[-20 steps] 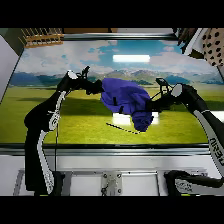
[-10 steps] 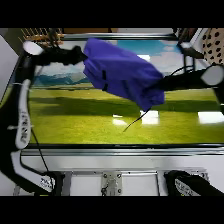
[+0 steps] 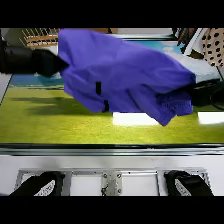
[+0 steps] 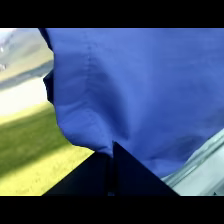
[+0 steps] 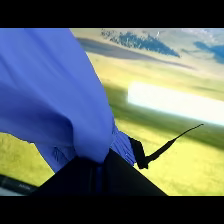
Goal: Fold the clothes and pants, and hang the long-sleeved shirts on hangers.
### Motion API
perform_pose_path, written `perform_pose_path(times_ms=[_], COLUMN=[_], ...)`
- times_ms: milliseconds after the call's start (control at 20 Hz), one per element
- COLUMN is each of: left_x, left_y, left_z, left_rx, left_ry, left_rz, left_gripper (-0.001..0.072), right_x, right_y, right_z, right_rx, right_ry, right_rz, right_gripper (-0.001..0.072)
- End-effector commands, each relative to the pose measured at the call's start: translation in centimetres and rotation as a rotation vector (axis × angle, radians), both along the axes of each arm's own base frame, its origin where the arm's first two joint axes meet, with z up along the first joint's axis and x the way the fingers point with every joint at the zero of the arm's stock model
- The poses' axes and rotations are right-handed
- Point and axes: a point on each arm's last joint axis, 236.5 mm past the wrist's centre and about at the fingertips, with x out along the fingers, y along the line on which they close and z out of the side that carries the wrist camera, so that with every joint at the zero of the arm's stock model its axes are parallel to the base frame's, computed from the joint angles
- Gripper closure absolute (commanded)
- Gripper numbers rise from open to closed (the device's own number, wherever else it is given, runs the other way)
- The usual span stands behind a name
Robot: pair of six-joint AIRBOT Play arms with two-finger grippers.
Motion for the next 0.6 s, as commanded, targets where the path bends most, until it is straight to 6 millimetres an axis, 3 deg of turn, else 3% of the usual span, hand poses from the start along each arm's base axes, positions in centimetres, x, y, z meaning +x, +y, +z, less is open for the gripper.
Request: perform_pose_path(times_ms=[0, 200, 300, 350, 400, 450, 500, 550], left_x=[-6.0, -10.2, -10.4, -9.4, -7.6, -5.4, -3.0, -1.0], left_y=[0.1, -1.7, -2.2, -2.3, -2.1, -1.6, -0.4, 1.1], left_z=[-7.3, -18.3, -22.6, -24.1, -24.9, -25.2, -25.2, -25.2], left_rx=[0.100, 0.119, 0.131, 0.123, 0.106, 0.082, 0.060, 0.046], left_ry=[0.200, 0.436, 0.484, 0.486, 0.474, 0.460, 0.458, 0.463], left_rz=[0.029, 0.026, 0.041, 0.071, 0.115, 0.170, 0.235, 0.295], left_gripper=[0.0702, 0.0702, 0.0701, 0.0626, 0.0266, 0.0005, 0.0032, 0.0032], right_x=[-2.7, -1.0, 2.1, 4.5, 6.7, 8.7, 10.0, 10.8], right_y=[-0.2, 0.0, 0.1, 0.2, 0.2, 0.1, -0.3, -0.6], right_z=[-3.2, -10.7, -14.4, -15.7, -16.4, -16.9, -16.9, -16.8], right_rx=[-0.017, -0.032, -0.022, -0.012, -0.002, 0.006, 0.009, 0.014], right_ry=[0.158, 0.372, 0.407, 0.389, 0.362, 0.340, 0.330, 0.328], right_rz=[0.007, 0.004, -0.019, -0.039, -0.057, -0.075, -0.089, -0.099], right_gripper=[0.0691, 0.0691, 0.0689, 0.0664, 0.0440, 0.0070, 0.0002, 0.0002])
